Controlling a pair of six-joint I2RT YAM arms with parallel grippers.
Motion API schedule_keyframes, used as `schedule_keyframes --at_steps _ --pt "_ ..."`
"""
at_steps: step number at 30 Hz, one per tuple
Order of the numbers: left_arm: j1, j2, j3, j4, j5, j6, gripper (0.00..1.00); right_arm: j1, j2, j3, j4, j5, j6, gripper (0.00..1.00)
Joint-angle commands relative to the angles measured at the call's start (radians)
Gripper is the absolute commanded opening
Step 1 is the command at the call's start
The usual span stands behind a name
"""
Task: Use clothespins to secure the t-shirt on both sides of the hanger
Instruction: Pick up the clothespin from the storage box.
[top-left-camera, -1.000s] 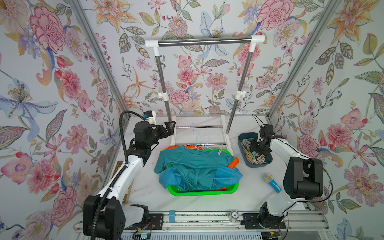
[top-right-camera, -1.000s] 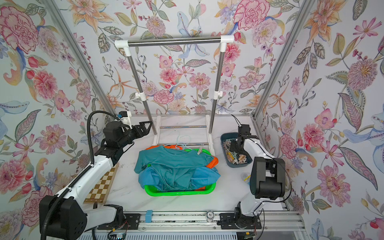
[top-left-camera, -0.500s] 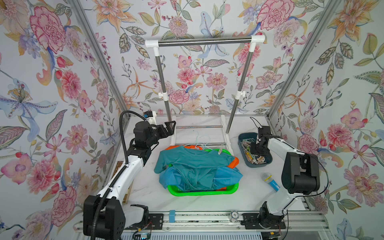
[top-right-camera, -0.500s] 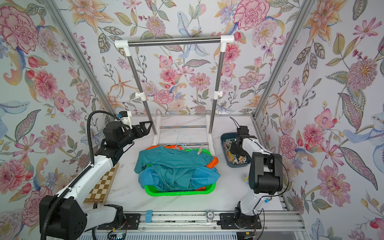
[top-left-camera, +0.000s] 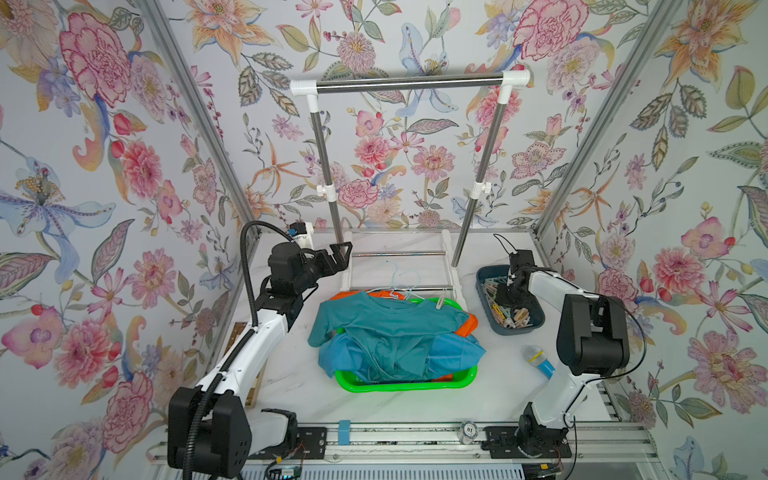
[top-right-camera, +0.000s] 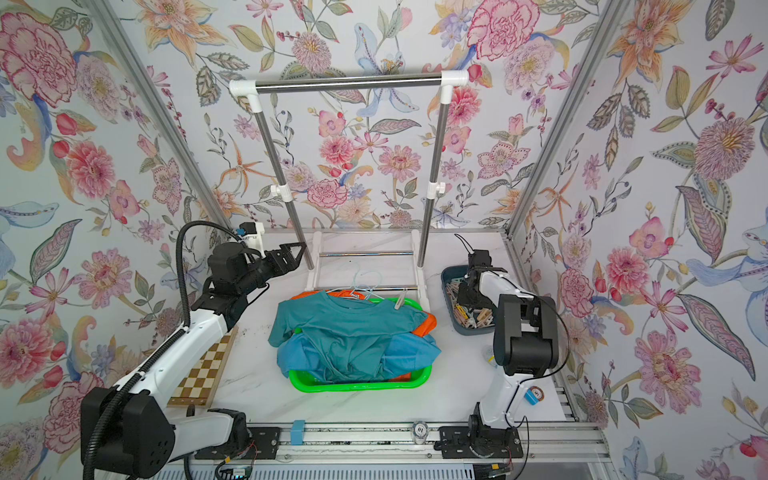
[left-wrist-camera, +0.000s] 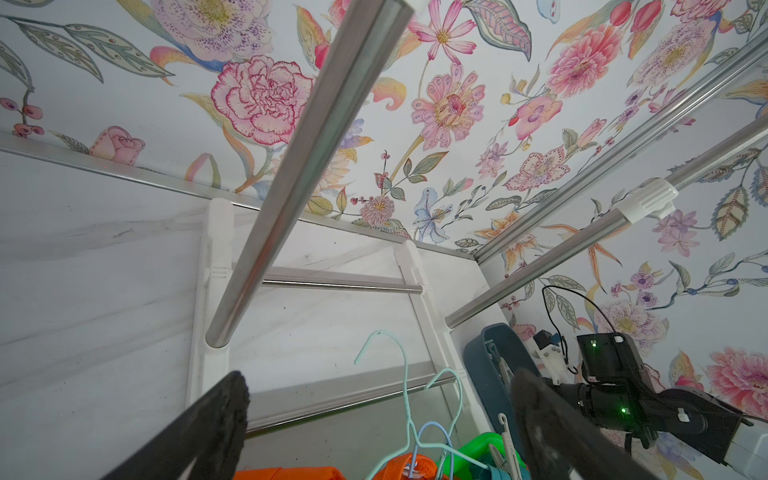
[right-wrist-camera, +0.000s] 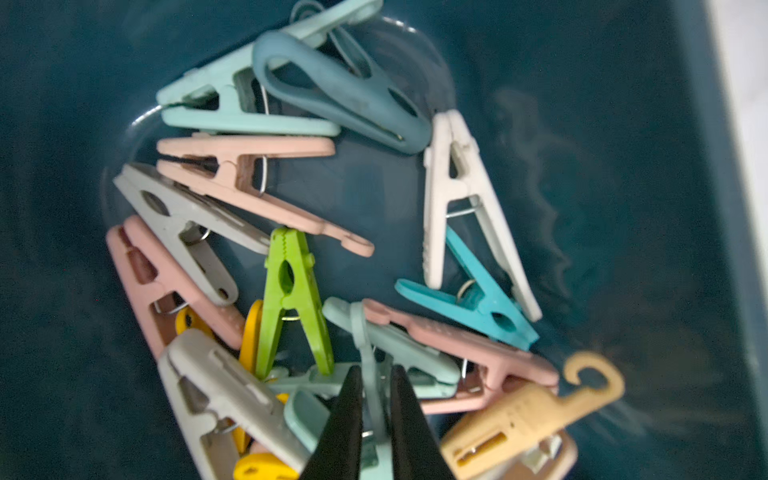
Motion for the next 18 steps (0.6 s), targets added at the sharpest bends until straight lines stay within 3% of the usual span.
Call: schedule_keyframes --at_steps 1,8,18 --pt "-0.003 0.007 -0.006 0.020 0.014 -0.010 1.00 0.004 0.014 0.023 -0.006 0.010 0.003 0.12" --pt "-0.003 0.006 -0.001 0.020 0.014 -0.010 1.00 -0.003 0.007 0.028 -0.006 -0.006 0.005 0.00" --pt "-0.003 0.001 0.006 0.012 0.025 -0.005 1.00 -0.033 -0.125 0.061 -0.021 -0.100 0.039 0.00"
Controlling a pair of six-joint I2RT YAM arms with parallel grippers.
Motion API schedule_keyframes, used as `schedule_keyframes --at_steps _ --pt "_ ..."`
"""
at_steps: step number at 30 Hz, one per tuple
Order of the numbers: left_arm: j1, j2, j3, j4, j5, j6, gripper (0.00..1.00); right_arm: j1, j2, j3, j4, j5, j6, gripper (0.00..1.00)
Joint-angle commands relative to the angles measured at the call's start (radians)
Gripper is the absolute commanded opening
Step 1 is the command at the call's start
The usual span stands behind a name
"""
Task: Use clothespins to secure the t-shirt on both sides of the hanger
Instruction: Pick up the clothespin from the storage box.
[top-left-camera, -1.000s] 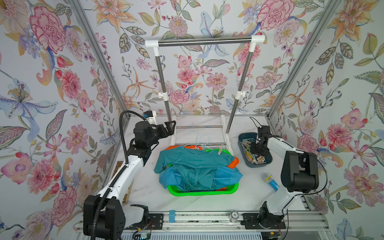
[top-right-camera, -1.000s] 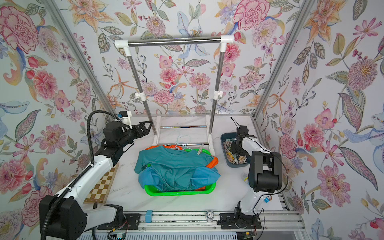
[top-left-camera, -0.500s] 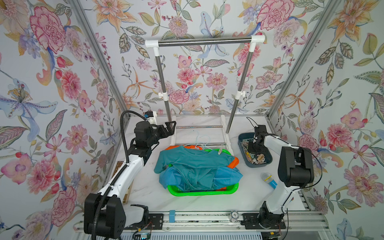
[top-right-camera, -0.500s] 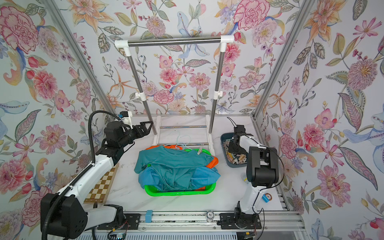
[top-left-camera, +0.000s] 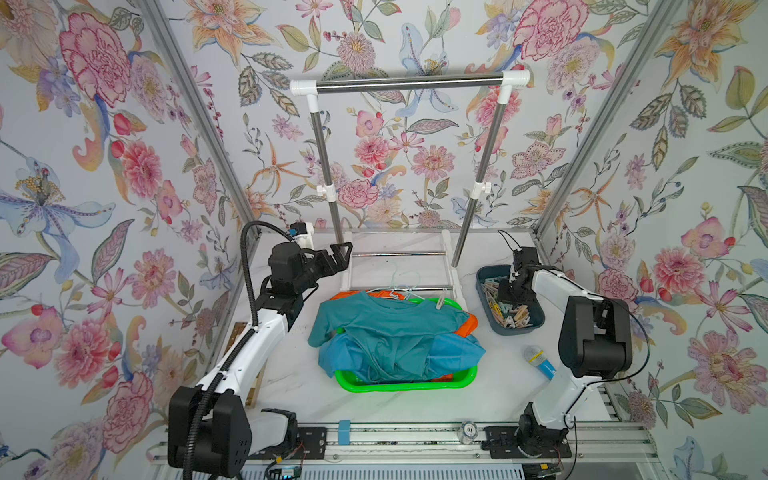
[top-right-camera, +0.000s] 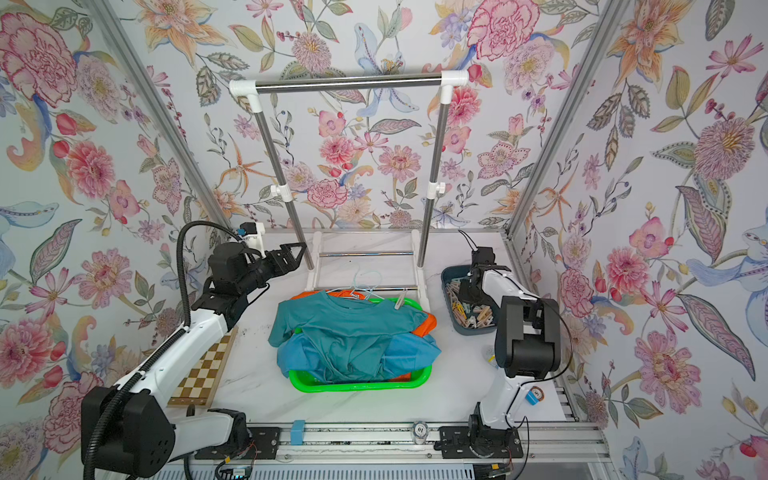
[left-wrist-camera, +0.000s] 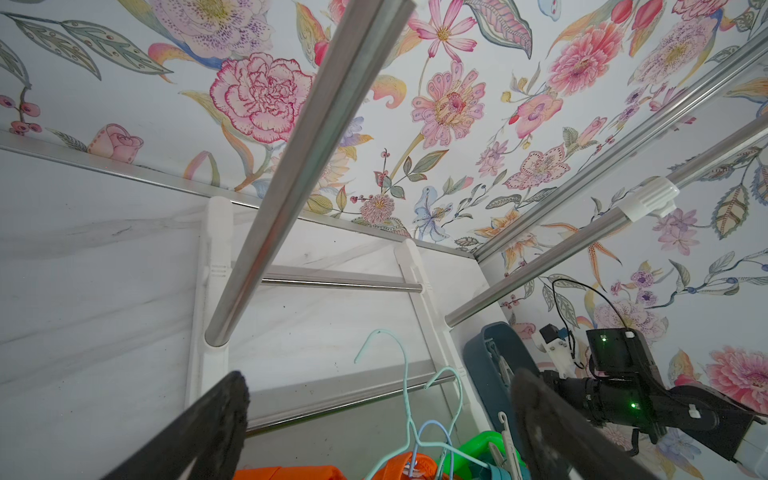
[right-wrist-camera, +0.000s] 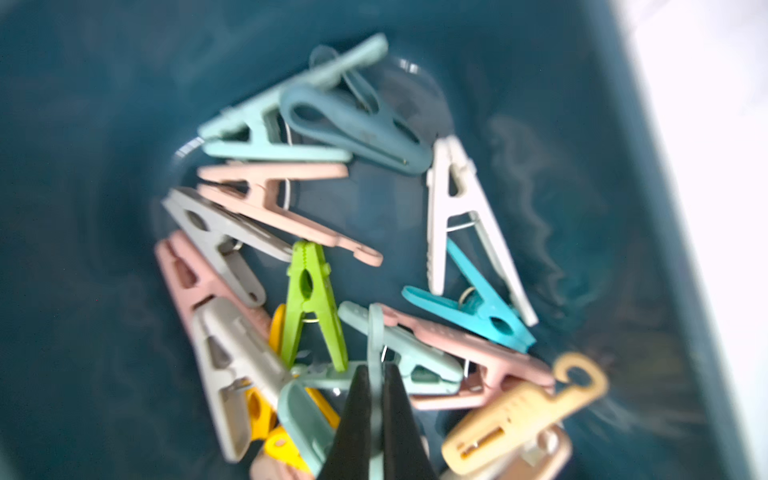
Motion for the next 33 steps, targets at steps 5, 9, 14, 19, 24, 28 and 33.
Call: schedule_keyframes --at_steps 5,9,14,19,24,28,33 --pt "-0.011 -0.012 0.008 0.011 0.033 0.000 1.00 -0.033 -0.183 0.069 -0.029 -0.111 0.055 0.00" --pt "-0.035 -0.020 0.016 0.015 0.047 0.017 1.00 -0.041 -0.268 0.073 -0.016 -0.207 0.074 0.00" --pt "-0.091 -0.017 0.032 0.087 0.109 0.021 1.00 -0.037 -0.399 0.026 0.136 -0.461 0.140 0.00" --pt "-0.178 0.014 0.101 0.107 0.136 0.038 1.00 -0.003 -0.509 -0.025 0.348 -0.655 0.249 0.00" --pt "-0.252 0.020 0.157 0.092 0.097 0.056 1.00 0.070 -0.543 -0.017 0.494 -0.776 0.337 0.00" --pt "-0.305 0.018 0.189 0.124 0.101 0.055 1.00 0.150 -0.557 -0.008 0.611 -0.825 0.413 0.00" --pt "-0.372 0.037 0.227 0.198 0.113 0.050 1.00 0.239 -0.560 -0.009 0.769 -0.858 0.533 0.00"
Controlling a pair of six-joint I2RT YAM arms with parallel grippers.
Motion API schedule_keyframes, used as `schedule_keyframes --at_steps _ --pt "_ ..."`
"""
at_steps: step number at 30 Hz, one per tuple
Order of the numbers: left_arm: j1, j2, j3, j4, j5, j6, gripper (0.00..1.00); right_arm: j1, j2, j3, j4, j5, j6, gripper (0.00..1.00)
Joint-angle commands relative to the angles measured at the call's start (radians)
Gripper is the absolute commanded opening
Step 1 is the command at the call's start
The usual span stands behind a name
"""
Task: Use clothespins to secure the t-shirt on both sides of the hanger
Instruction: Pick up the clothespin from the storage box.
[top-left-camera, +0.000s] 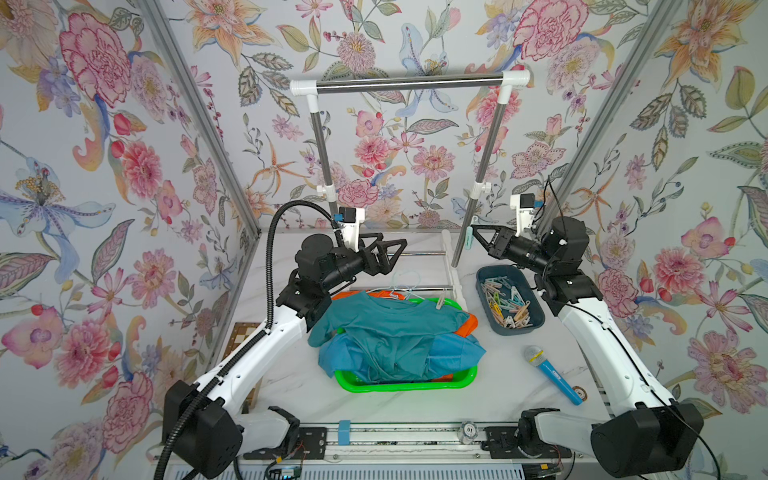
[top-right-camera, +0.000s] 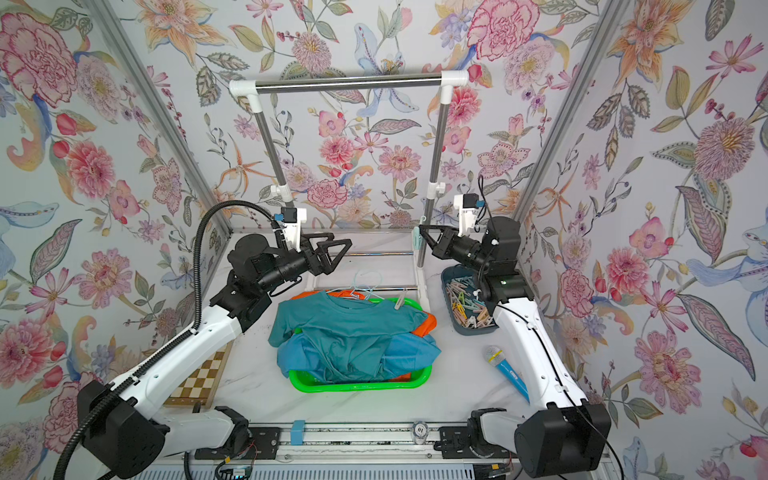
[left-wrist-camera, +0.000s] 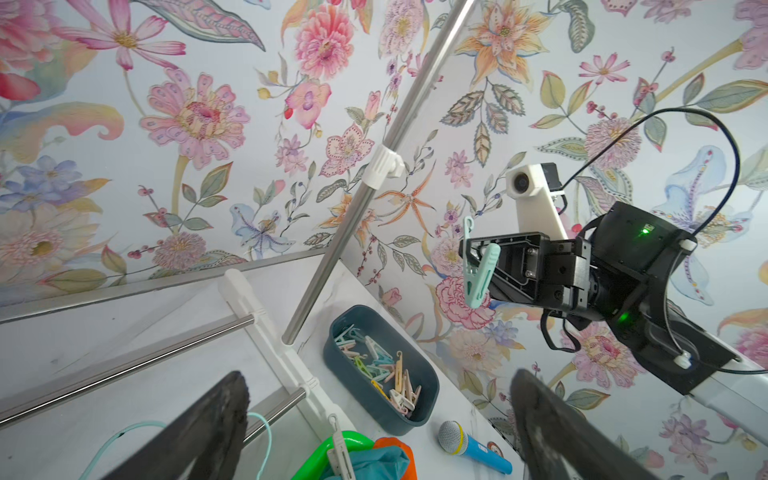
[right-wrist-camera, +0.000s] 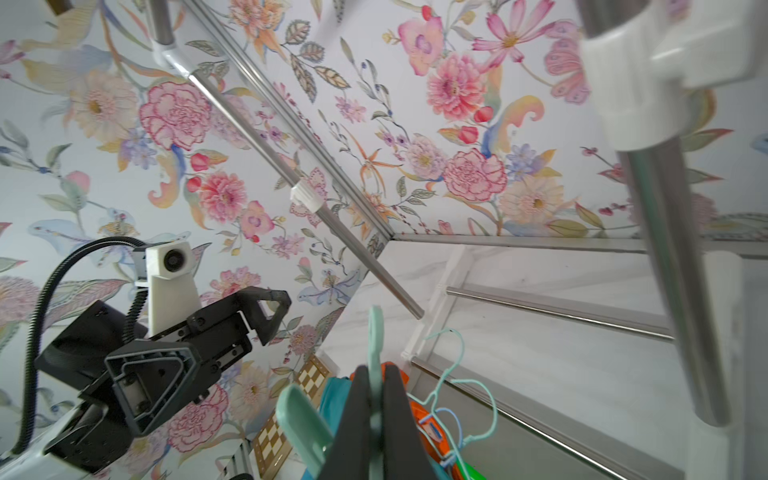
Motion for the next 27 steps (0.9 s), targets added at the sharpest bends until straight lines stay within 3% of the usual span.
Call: schedule_keyframes --at_steps 1,12,27 --pt "-0.039 0.024 0.054 0.086 0.015 0.018 1.00 0.050 -0.017 0.003 0.175 -0.058 0.117 0.00" --pt "-0.092 0.101 0.165 0.102 0.070 0.036 1.00 0.197 0.003 0.063 0.186 -0.090 0.132 0.00" --pt "-0.134 0.069 0.111 0.108 0.148 0.071 1.00 0.218 0.047 0.140 0.153 -0.106 0.116 0.00"
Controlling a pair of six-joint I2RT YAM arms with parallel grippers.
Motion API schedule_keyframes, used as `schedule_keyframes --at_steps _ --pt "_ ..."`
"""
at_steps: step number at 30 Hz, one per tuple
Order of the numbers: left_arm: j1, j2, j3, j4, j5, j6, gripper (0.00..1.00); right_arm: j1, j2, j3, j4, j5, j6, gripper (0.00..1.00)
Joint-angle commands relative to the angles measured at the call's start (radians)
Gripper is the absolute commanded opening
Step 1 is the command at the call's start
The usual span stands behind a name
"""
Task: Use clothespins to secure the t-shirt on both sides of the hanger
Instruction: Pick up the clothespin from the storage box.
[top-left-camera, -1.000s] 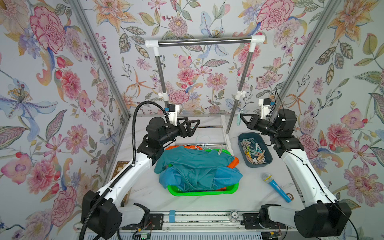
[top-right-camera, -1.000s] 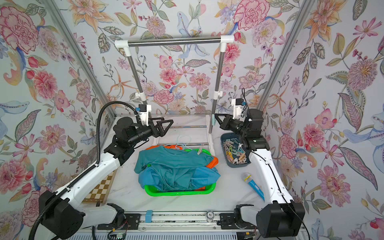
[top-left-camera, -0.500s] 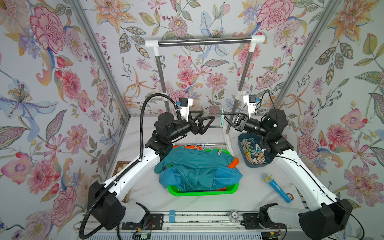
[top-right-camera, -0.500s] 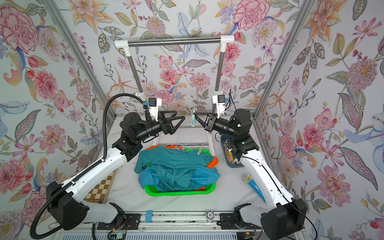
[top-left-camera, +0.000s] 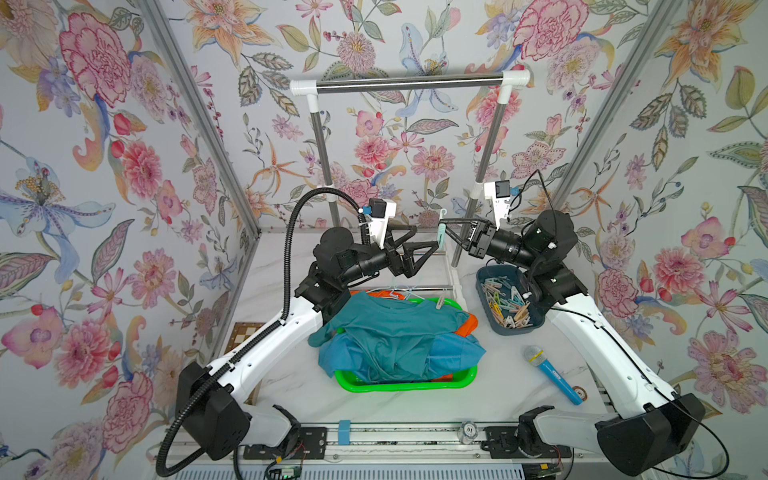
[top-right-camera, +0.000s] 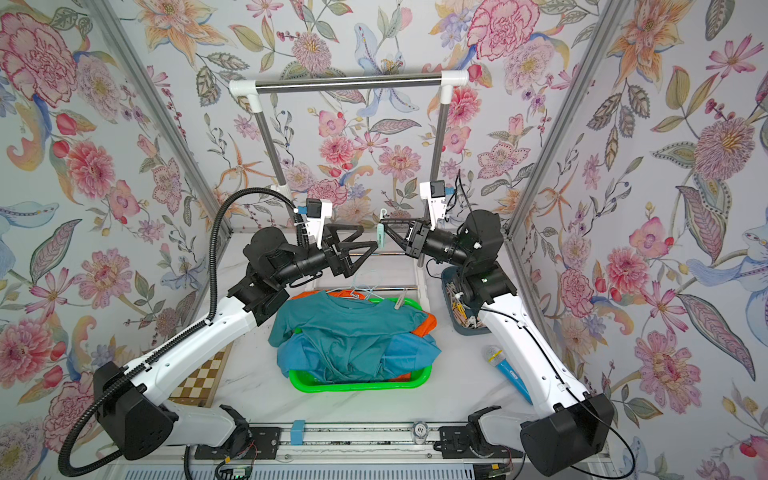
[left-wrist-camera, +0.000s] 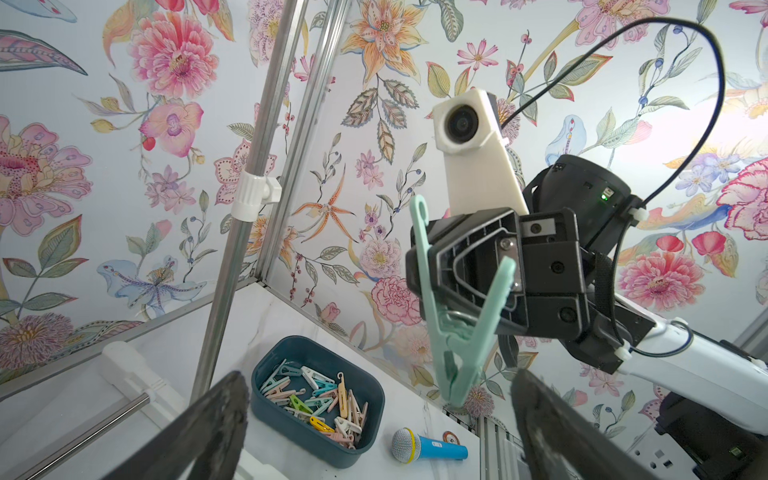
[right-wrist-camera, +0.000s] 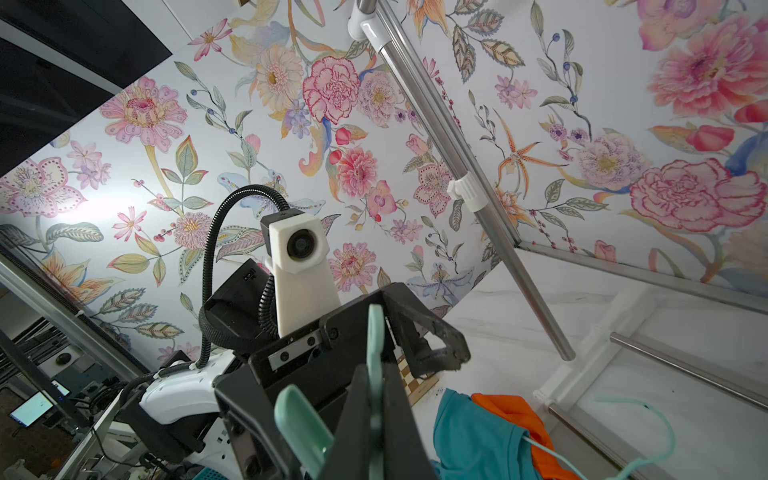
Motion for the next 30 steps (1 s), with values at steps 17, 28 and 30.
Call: schedule_keyframes --at_steps 17,28,30 --pt "-0.019 0.005 0.021 0.103 0.121 -0.017 0.63 0.057 0.045 0.041 0.098 -0.050 0.063 0.00" --pt "-0.019 0.006 0.037 0.094 0.115 -0.013 0.38 0.069 0.046 0.045 0.113 -0.049 0.062 0.00" --pt "-0.018 0.005 0.037 0.088 0.110 -0.011 0.33 0.070 0.042 0.044 0.111 -0.047 0.058 0.00"
